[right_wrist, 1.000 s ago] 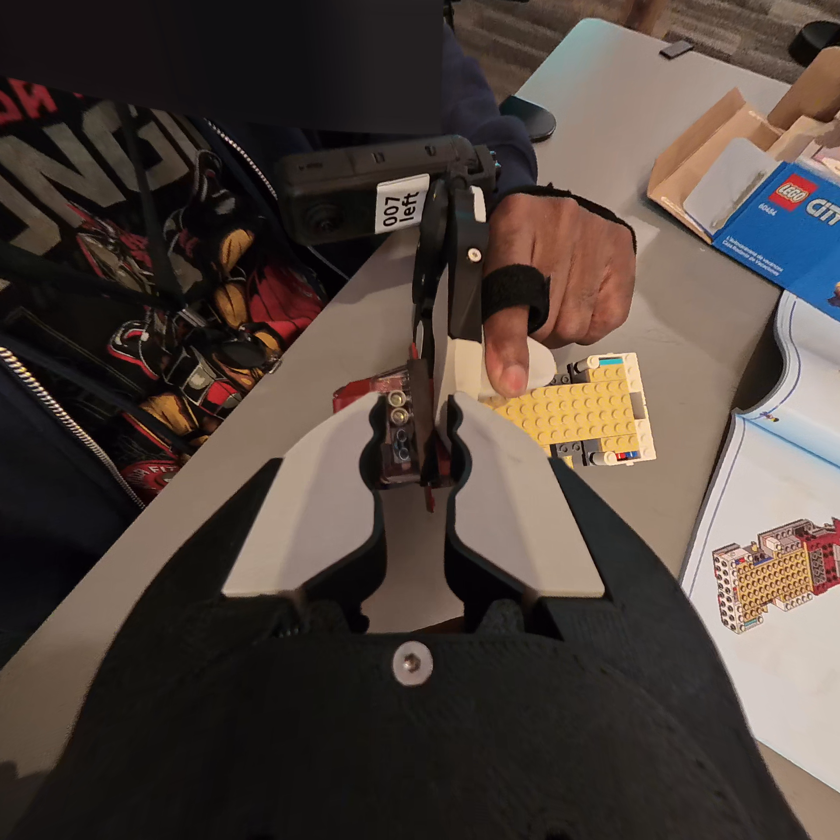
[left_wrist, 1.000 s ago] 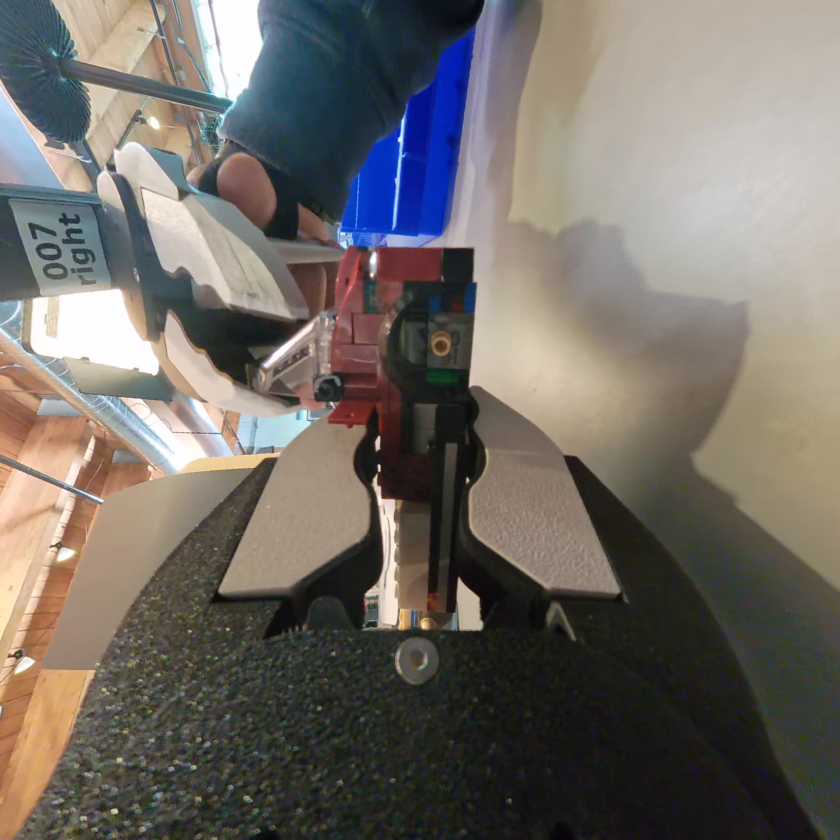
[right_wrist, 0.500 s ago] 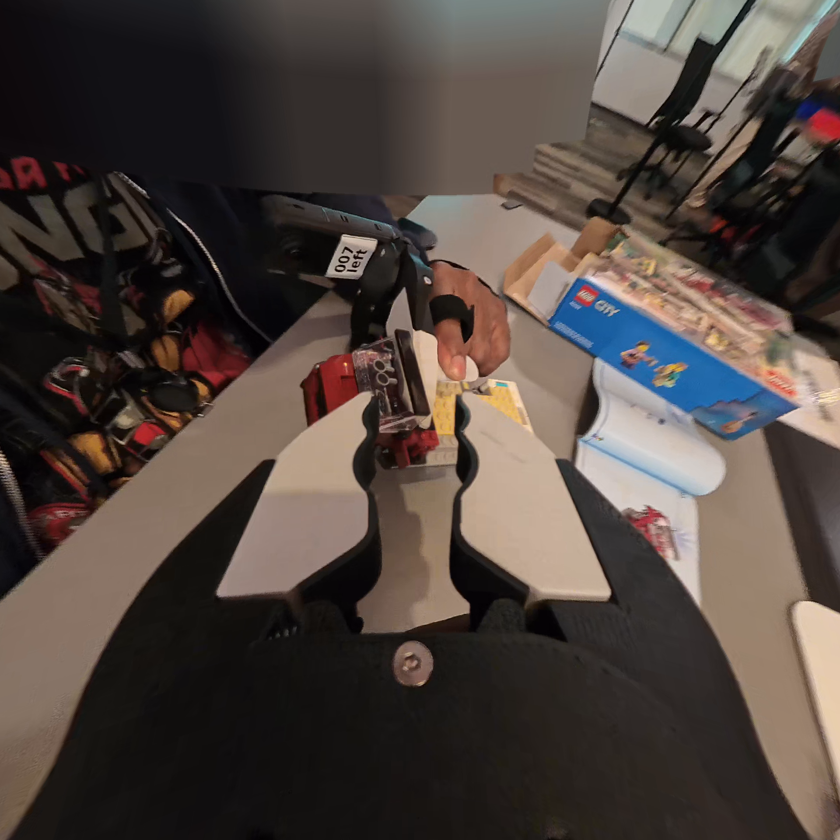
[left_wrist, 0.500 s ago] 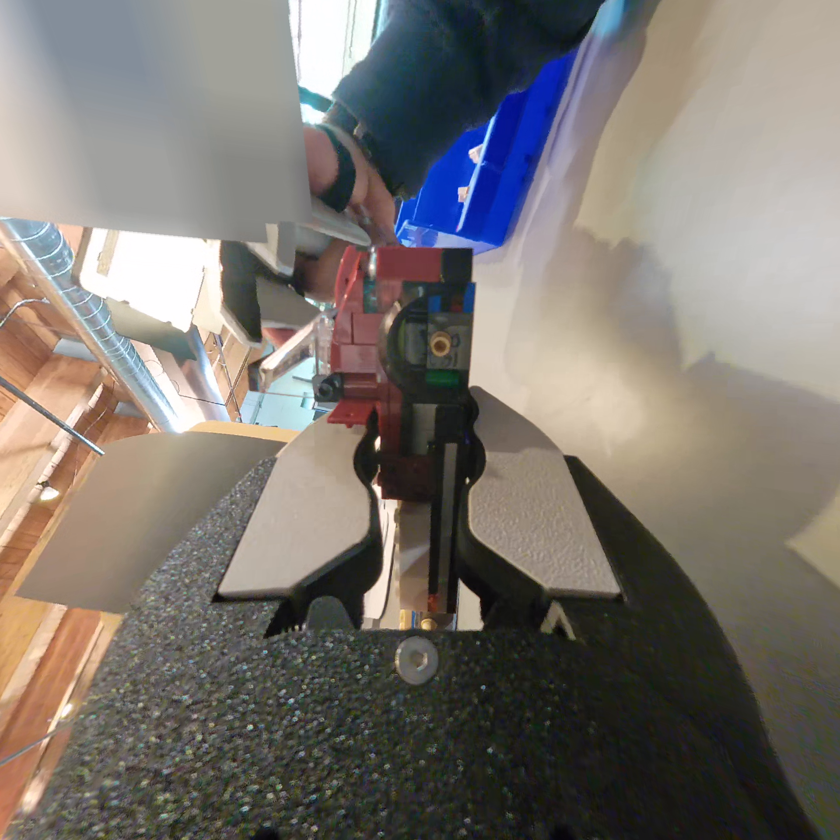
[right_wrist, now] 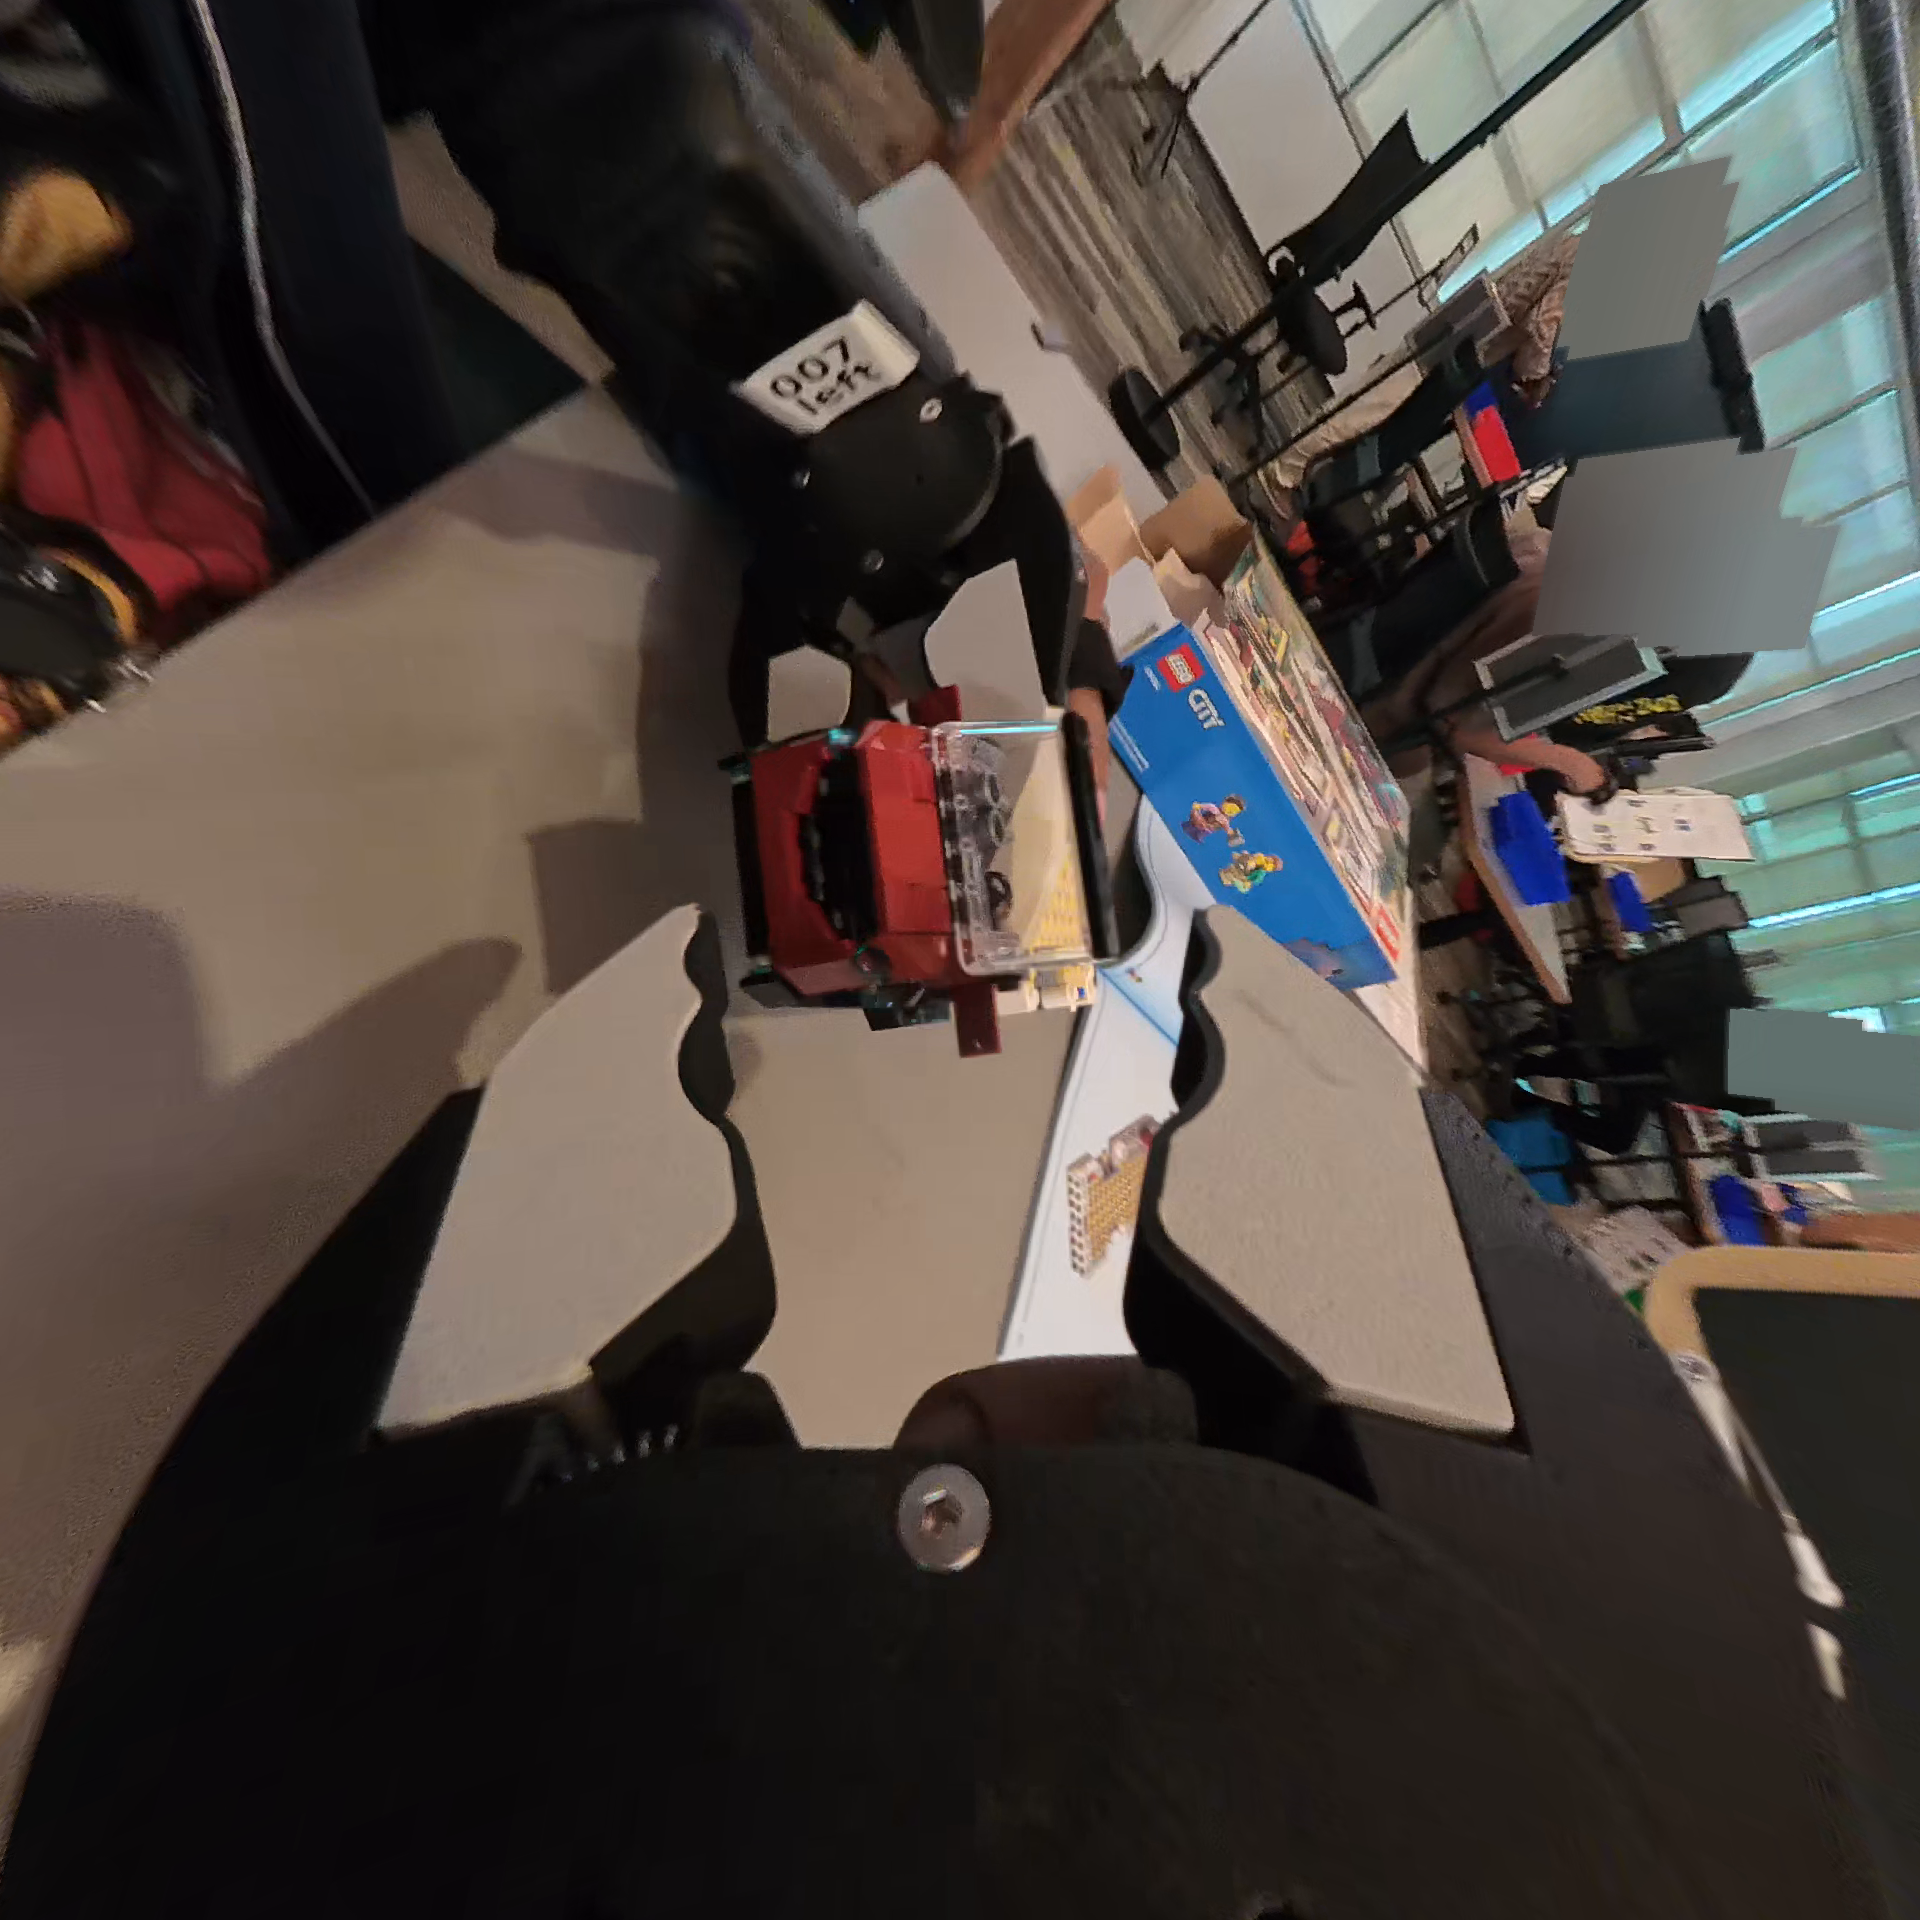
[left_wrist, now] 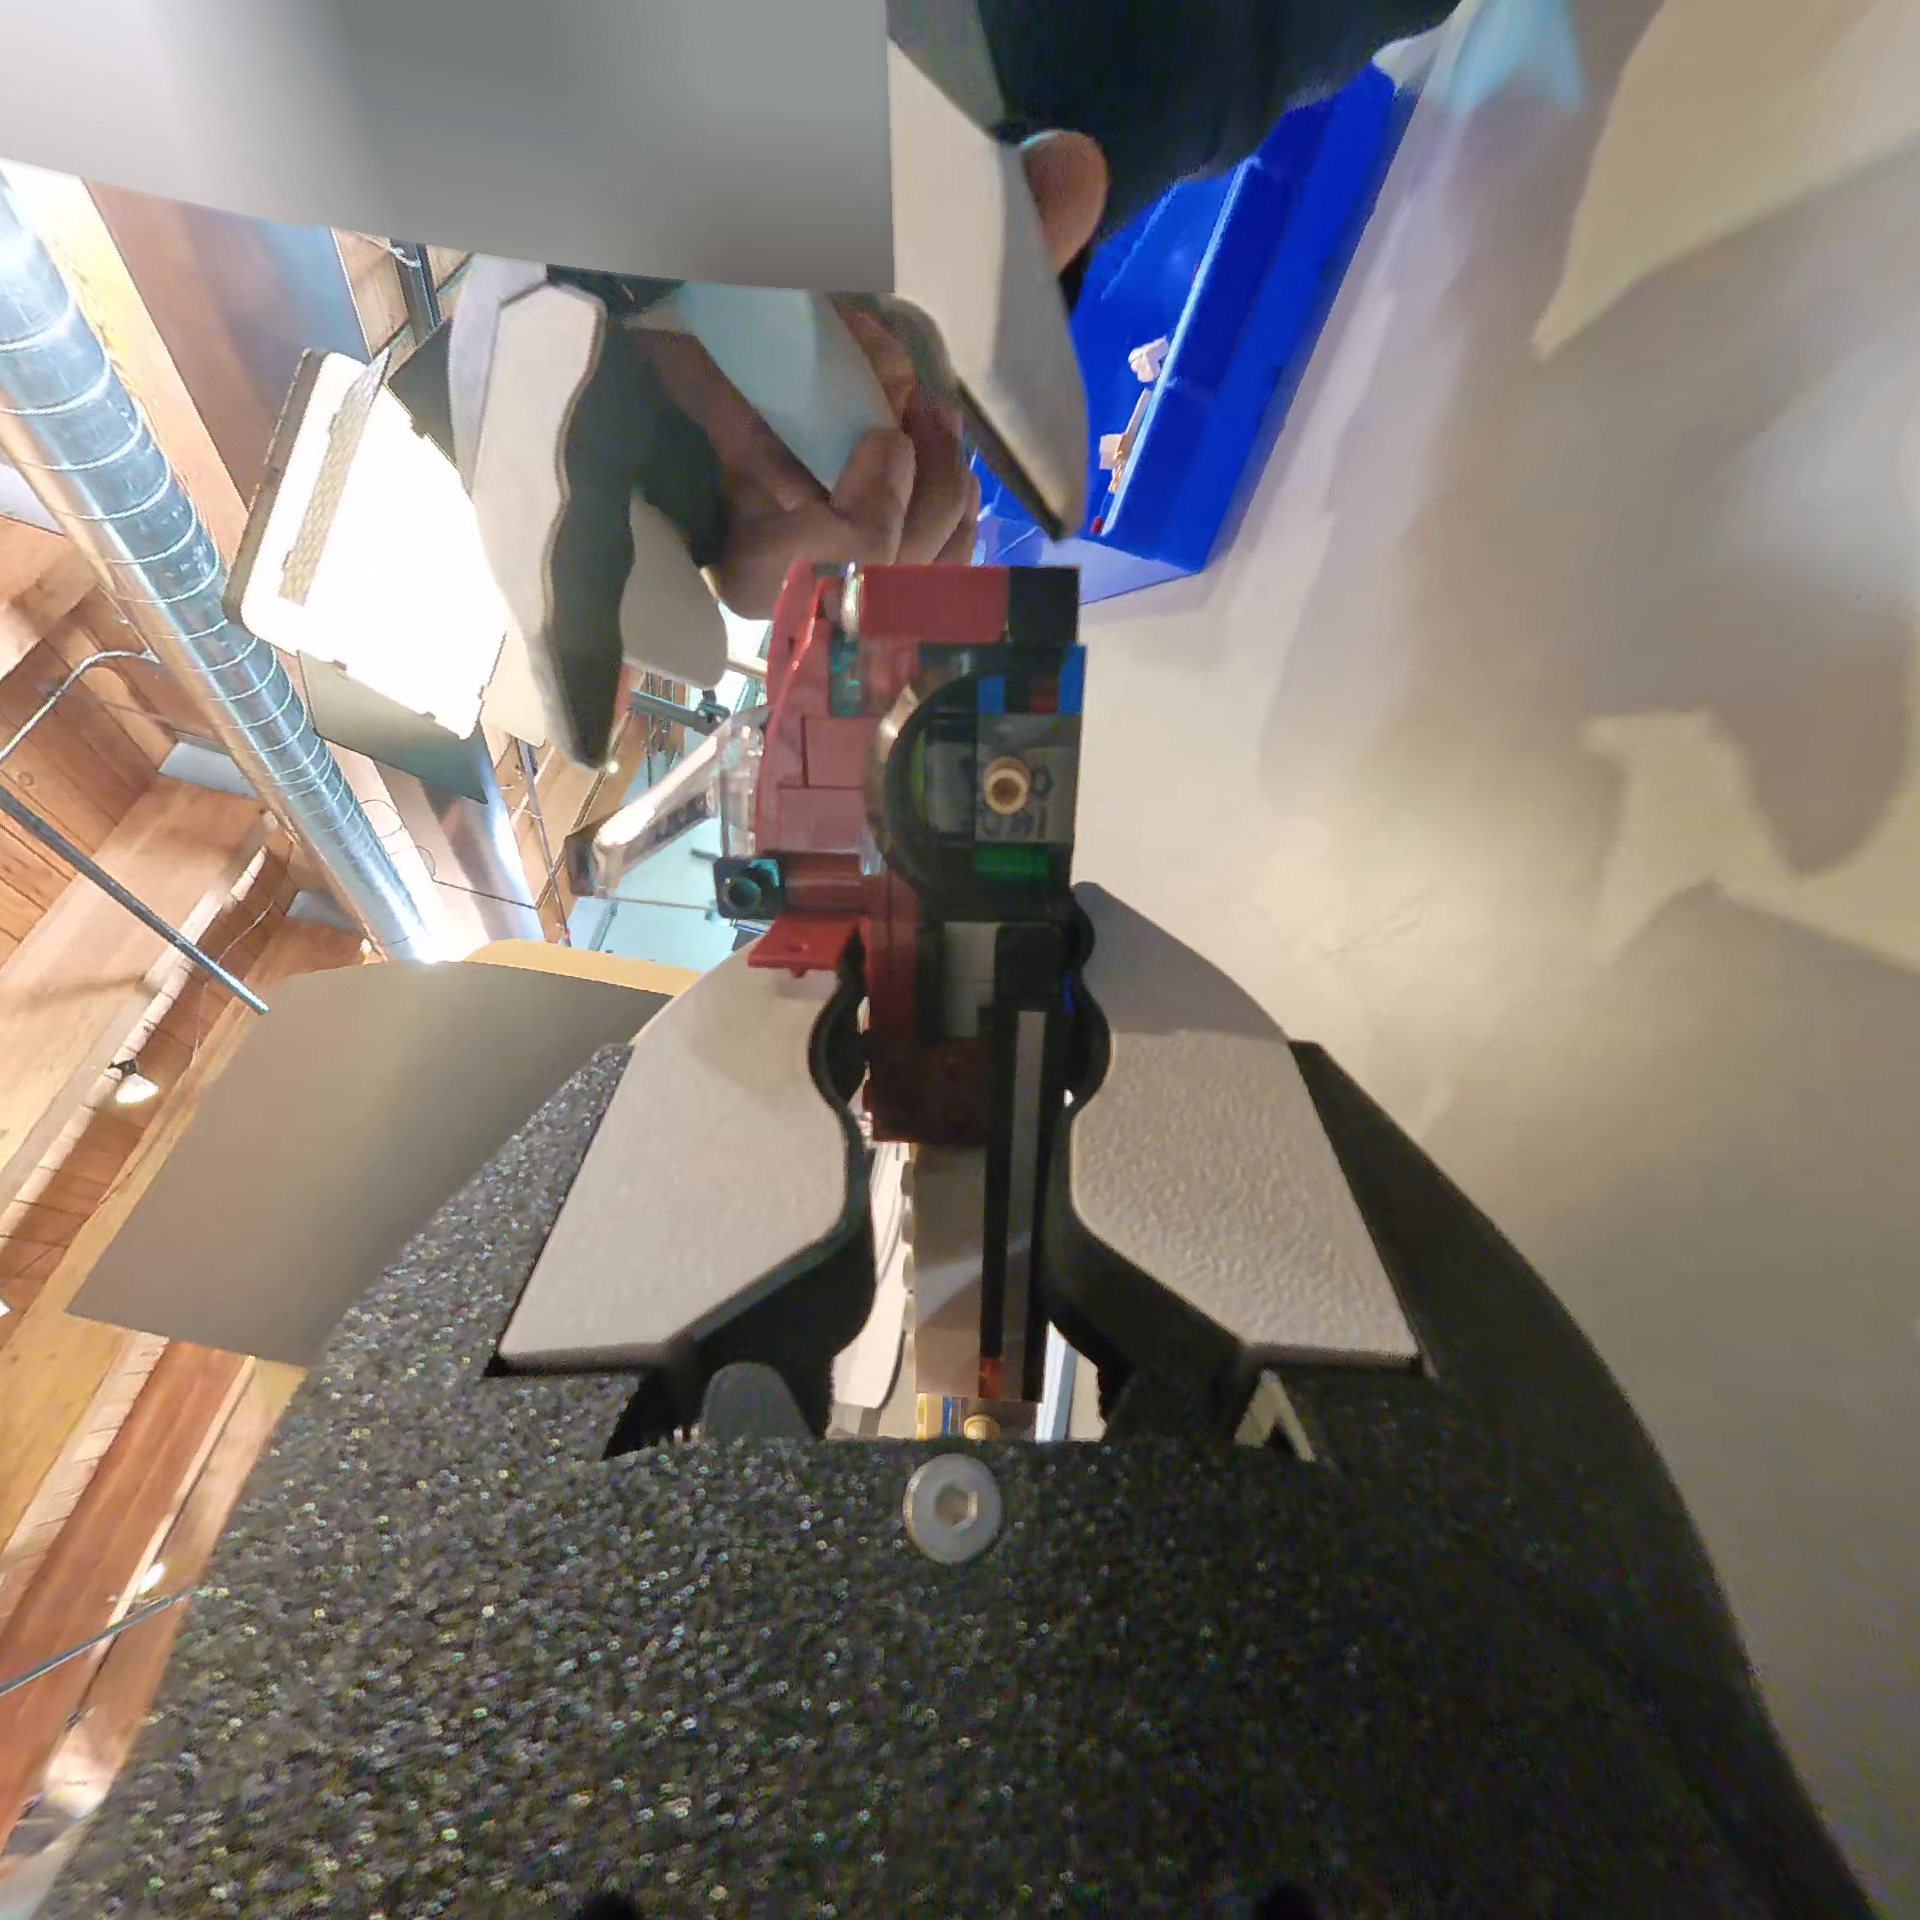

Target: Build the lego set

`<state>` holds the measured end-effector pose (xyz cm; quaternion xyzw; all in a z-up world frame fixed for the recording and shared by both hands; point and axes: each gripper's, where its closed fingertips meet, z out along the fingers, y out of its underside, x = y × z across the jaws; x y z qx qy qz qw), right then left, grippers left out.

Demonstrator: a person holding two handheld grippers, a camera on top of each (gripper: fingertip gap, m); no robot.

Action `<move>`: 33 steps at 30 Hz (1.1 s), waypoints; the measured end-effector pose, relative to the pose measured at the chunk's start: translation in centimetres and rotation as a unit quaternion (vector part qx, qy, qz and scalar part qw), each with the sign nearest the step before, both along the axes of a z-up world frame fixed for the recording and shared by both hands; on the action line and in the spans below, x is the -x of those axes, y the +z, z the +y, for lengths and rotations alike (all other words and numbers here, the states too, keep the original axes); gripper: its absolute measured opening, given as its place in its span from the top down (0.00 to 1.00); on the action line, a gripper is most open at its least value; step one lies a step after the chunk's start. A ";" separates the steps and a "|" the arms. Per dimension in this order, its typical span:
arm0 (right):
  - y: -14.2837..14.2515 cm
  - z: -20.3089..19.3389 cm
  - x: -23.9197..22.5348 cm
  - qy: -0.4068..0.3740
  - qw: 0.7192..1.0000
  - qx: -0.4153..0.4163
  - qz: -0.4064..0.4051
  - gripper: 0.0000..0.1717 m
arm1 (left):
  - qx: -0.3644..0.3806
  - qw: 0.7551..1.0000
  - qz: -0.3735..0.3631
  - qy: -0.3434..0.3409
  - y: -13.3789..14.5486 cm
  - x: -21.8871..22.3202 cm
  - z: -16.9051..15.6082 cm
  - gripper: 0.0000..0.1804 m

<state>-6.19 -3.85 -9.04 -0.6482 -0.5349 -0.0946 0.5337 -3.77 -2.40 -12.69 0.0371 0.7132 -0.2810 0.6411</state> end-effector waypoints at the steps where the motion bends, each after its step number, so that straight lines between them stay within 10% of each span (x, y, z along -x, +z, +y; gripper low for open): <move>1: -0.3 0.1 0.1 -0.008 1.000 -0.004 -0.018 0.50 | -0.003 1.000 -0.001 0.004 0.1 -0.1 0.0 0.81; 16: -0.3 4.1 -2.1 -0.175 0.964 -0.124 -0.159 0.53 | -0.026 0.992 0.010 0.122 0.9 -2.2 2.8 0.81; 33: -1.2 5.0 -2.6 -0.181 0.953 -0.141 -0.197 0.56 | -0.057 0.989 0.013 0.134 0.9 -2.2 2.7 0.81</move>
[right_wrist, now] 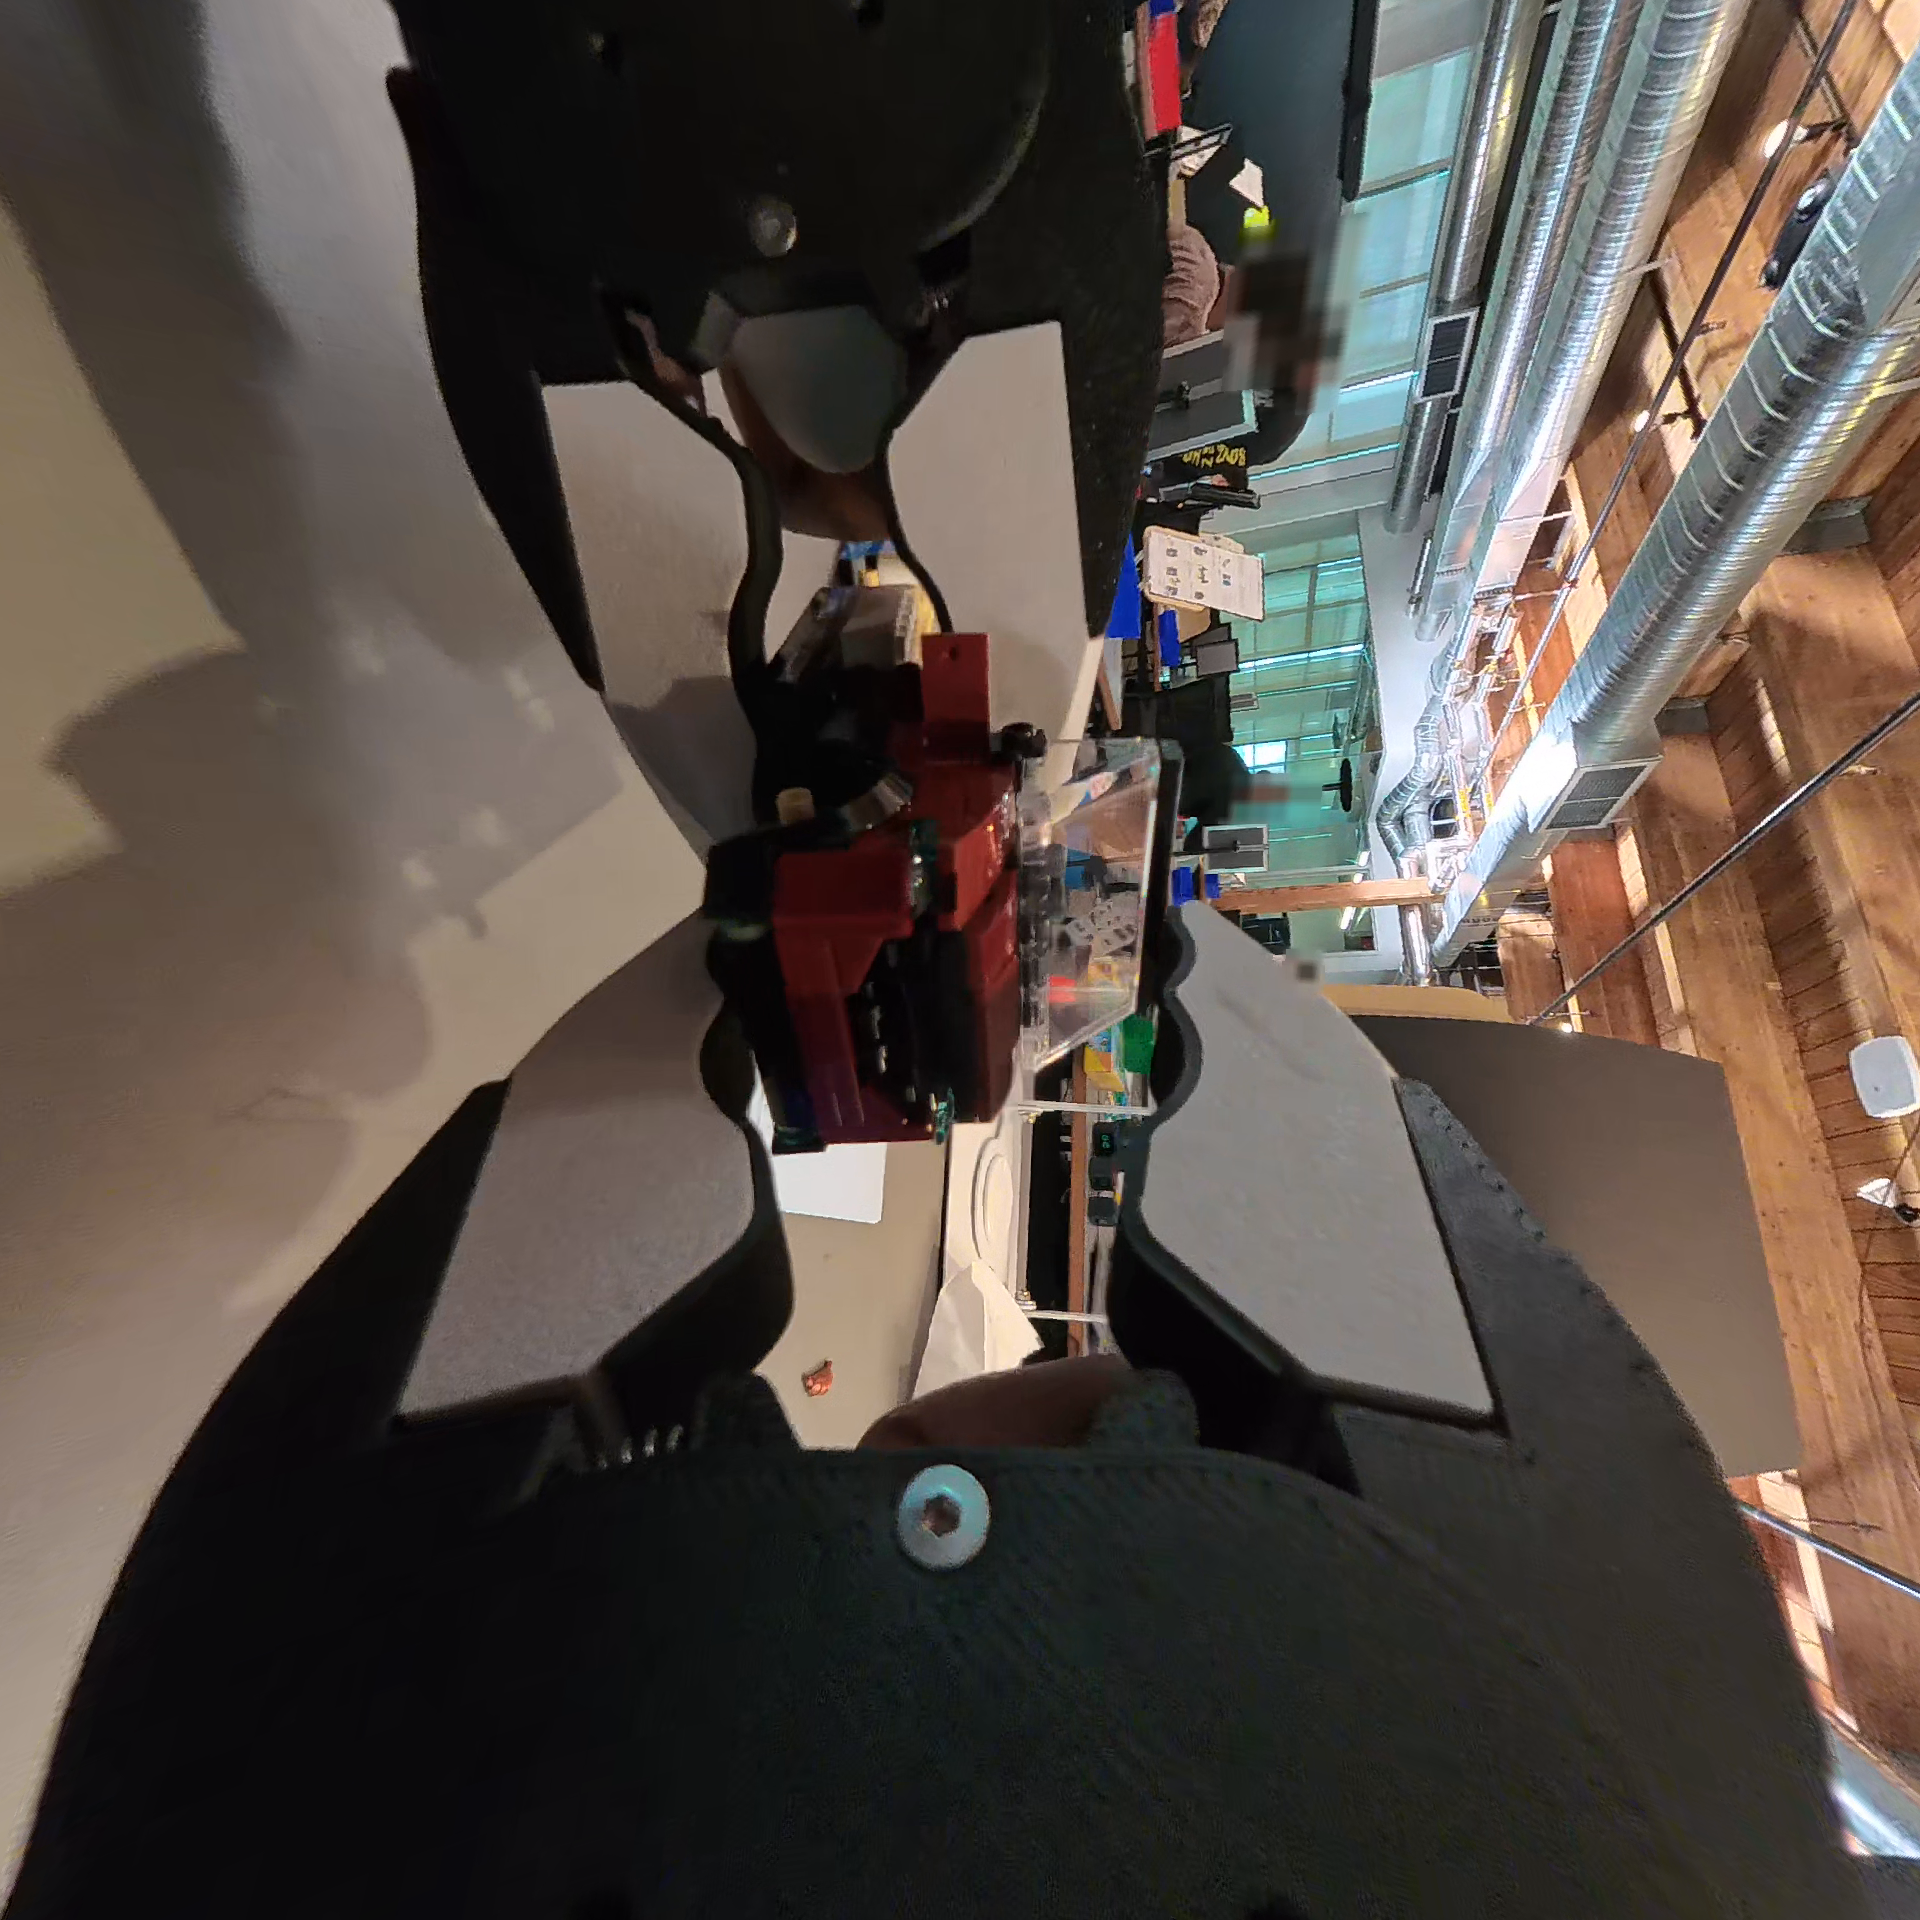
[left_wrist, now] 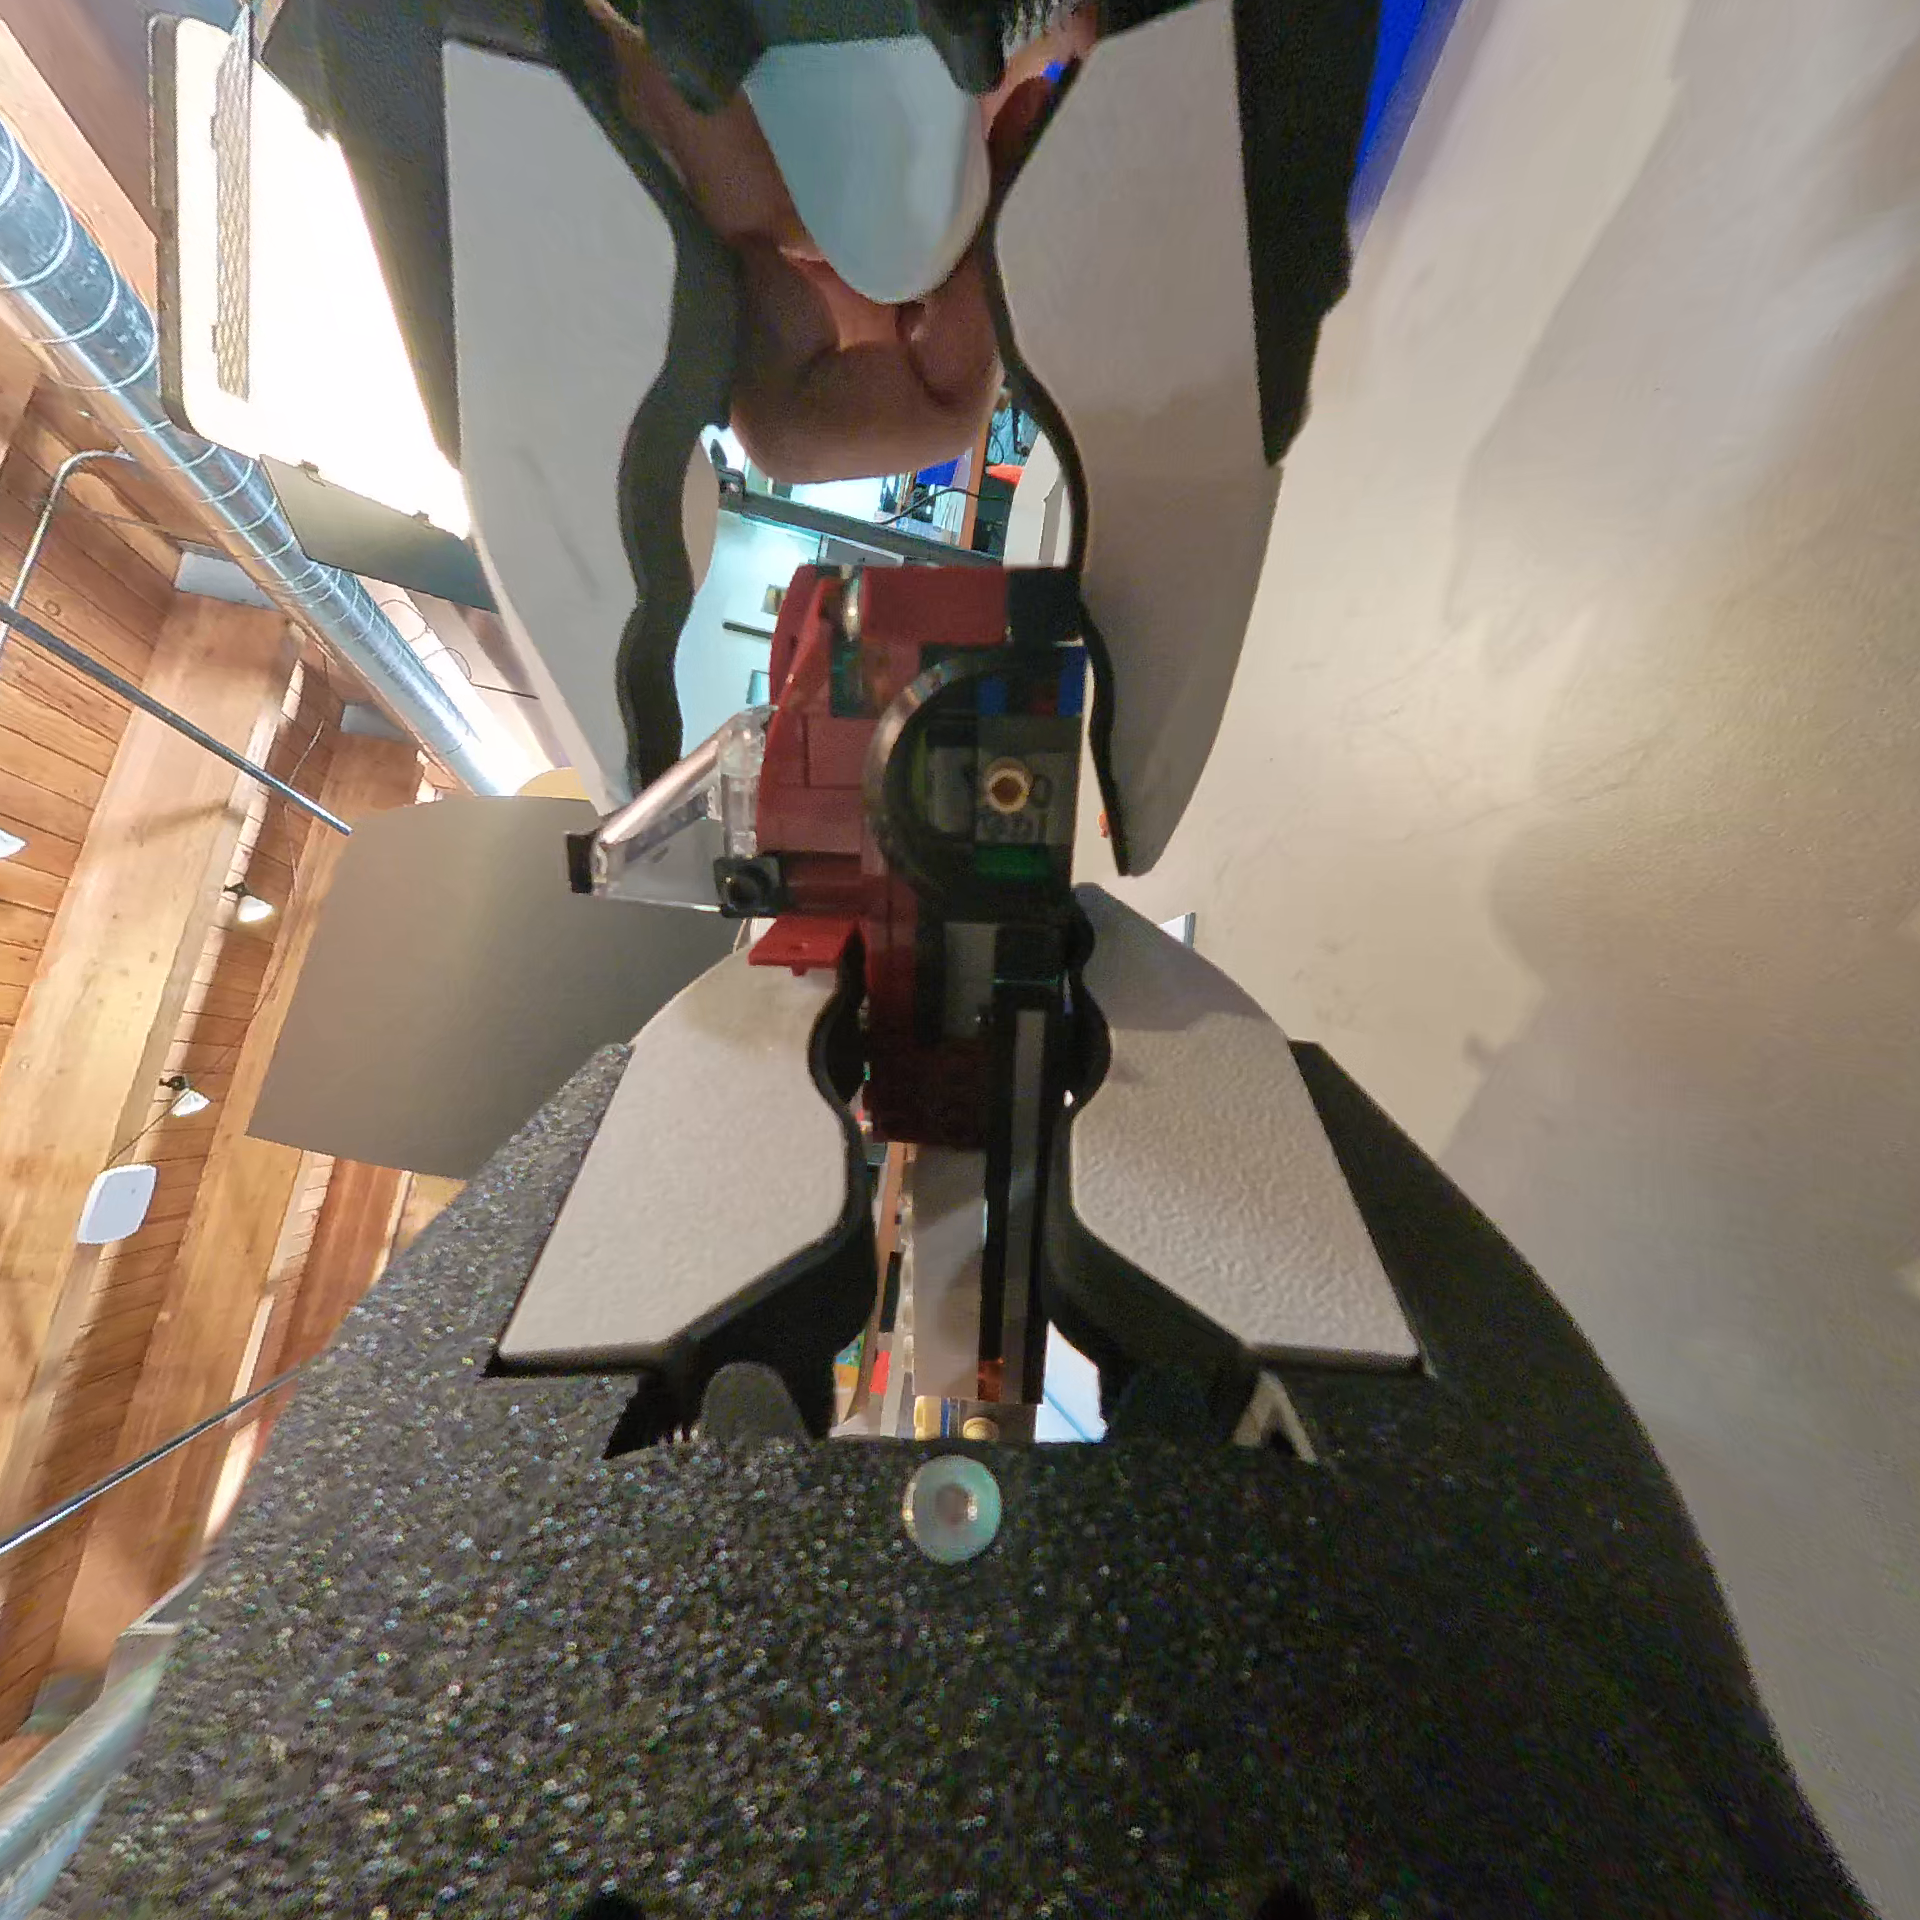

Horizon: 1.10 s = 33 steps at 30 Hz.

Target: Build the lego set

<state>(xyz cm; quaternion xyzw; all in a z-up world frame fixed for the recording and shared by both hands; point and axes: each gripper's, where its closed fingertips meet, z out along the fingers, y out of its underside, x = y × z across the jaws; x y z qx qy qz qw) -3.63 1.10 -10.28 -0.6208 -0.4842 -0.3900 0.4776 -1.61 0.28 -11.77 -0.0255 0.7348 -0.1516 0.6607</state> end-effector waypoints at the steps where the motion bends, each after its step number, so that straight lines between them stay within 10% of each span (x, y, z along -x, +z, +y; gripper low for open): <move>1: 0.0 0.0 0.0 0.000 1.000 -0.002 0.000 0.56 | 0.004 1.000 0.002 -0.001 0.0 0.0 0.0 0.81; 33: -0.2 0.1 -0.3 0.004 1.000 -0.014 -0.012 0.58 | 0.007 1.000 0.011 -0.004 -0.4 -0.1 0.2 0.81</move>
